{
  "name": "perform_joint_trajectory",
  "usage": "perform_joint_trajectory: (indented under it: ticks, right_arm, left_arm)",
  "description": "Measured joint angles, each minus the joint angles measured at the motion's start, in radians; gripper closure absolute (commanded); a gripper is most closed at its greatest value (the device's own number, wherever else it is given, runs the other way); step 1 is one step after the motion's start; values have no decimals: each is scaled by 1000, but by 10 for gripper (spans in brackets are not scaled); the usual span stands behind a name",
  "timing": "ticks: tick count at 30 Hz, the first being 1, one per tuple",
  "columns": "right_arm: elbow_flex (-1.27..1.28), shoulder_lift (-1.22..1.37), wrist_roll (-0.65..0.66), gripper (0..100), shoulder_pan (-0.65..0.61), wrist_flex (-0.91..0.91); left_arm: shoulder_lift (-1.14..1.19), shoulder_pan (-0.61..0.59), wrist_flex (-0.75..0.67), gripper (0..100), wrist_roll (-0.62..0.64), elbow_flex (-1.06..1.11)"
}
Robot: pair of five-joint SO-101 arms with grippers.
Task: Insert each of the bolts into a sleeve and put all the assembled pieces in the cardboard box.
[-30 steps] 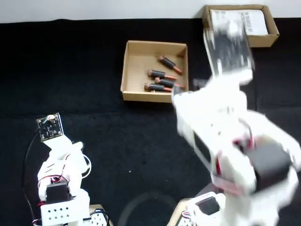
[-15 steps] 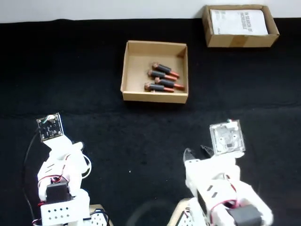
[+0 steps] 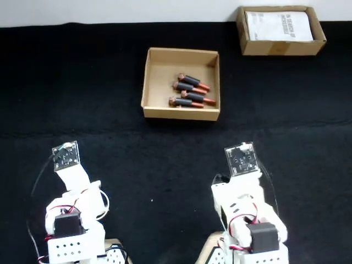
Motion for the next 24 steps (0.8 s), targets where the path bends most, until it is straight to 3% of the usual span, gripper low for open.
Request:
perform_joint_trajectory:
  ticks: [4, 14, 24]
  right_arm:
    - [101, 0, -84, 992, 31, -29]
    - [212, -2, -106, 992, 238, -52]
    - [212, -2, -109, 992, 255, -52]
  left_arm:
    - [0, 0, 3, 991, 0, 0]
    - [0, 0, 3, 991, 0, 0]
    - [0, 0, 3, 991, 0, 0]
